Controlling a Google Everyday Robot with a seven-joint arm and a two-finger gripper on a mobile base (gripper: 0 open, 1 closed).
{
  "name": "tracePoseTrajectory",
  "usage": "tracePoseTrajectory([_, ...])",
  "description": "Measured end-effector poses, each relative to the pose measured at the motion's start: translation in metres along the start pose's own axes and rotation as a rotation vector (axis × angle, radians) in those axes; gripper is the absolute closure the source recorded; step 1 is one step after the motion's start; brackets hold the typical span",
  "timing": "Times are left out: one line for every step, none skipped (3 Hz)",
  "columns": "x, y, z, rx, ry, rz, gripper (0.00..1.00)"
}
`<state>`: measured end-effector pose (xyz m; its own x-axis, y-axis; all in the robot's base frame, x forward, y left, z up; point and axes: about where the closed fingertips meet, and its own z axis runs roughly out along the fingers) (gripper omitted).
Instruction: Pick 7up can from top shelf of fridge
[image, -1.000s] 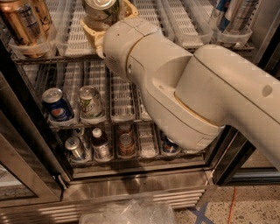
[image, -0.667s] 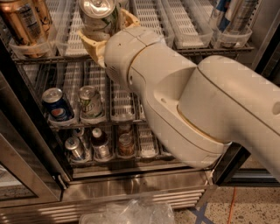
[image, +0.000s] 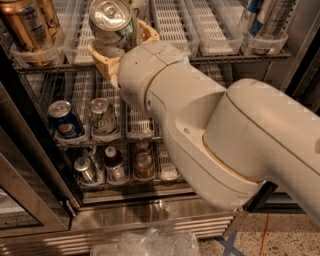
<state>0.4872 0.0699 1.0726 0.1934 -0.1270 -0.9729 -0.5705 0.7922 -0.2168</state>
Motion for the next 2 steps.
tracePoseTrajectory([-0.0005, 0.0035, -0.0167, 0.006, -0.031, 0.037, 1.00])
tracePoseTrajectory([0.0021, 0.0070, -0.0138, -0.001, -0.025, 0.038, 1.00])
